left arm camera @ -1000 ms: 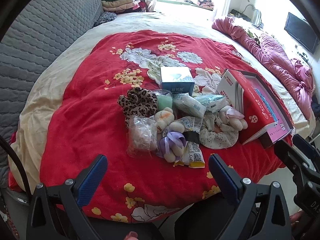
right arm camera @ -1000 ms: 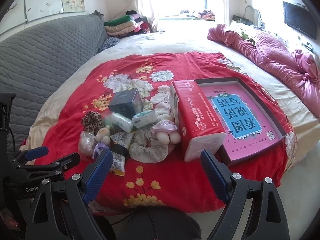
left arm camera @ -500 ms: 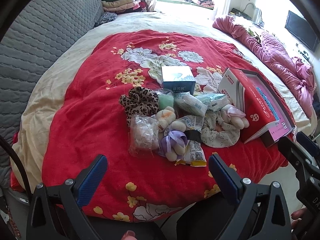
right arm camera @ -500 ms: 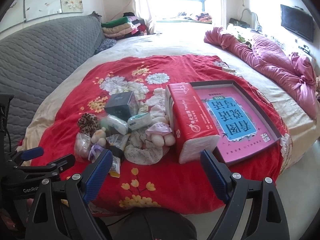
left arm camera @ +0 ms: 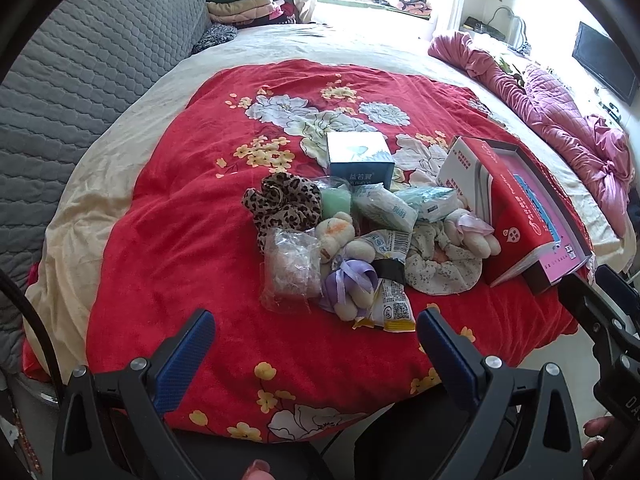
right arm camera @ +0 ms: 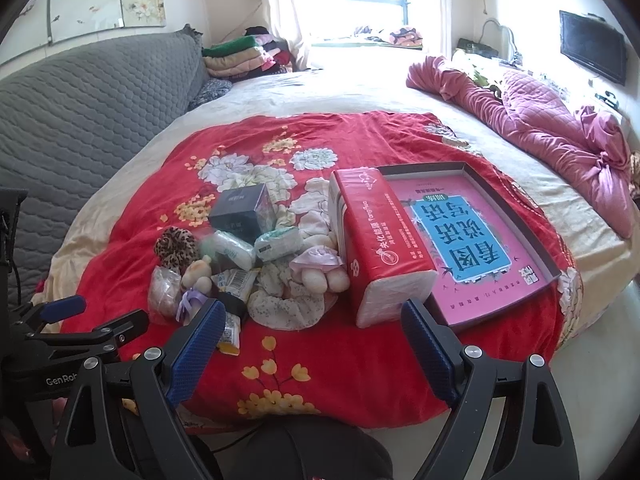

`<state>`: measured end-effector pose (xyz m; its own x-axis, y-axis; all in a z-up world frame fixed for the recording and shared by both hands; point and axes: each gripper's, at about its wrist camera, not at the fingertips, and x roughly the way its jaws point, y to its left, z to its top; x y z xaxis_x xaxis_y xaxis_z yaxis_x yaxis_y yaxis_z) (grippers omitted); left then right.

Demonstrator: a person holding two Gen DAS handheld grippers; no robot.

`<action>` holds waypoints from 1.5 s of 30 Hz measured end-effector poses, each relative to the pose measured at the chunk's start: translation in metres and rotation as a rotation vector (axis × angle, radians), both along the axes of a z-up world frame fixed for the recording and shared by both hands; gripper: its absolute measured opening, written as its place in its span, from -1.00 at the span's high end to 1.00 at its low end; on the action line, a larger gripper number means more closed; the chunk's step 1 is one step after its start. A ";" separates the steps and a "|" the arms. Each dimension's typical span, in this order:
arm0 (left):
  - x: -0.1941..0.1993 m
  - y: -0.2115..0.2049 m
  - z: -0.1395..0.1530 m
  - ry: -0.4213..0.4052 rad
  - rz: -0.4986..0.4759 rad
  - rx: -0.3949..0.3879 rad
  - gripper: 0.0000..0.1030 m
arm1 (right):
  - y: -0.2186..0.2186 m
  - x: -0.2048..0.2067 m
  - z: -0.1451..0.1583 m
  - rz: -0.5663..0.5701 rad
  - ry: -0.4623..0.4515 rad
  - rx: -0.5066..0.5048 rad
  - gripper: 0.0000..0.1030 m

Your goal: Organize soft objects

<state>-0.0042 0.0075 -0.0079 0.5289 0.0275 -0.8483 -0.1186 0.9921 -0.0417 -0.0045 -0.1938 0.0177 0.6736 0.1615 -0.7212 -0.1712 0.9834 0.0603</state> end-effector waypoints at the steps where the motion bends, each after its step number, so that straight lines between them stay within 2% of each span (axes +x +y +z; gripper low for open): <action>1: 0.000 0.000 0.000 -0.002 0.002 0.000 -0.97 | 0.000 0.000 0.000 0.002 0.001 0.002 -0.74; 11: -0.001 0.000 -0.001 0.004 -0.002 -0.014 -0.97 | 0.000 -0.001 0.000 0.003 0.001 0.002 -0.74; 26: 0.010 0.016 -0.019 0.040 0.029 -0.049 -0.97 | 0.014 0.013 -0.013 0.038 0.033 -0.028 -0.74; 42: 0.030 0.093 -0.063 0.109 0.174 -0.161 -0.97 | 0.048 0.053 -0.035 0.125 0.061 -0.076 -0.74; 45: 0.037 0.097 -0.068 0.119 0.171 -0.182 -0.97 | 0.053 0.063 -0.038 0.143 0.059 -0.099 -0.74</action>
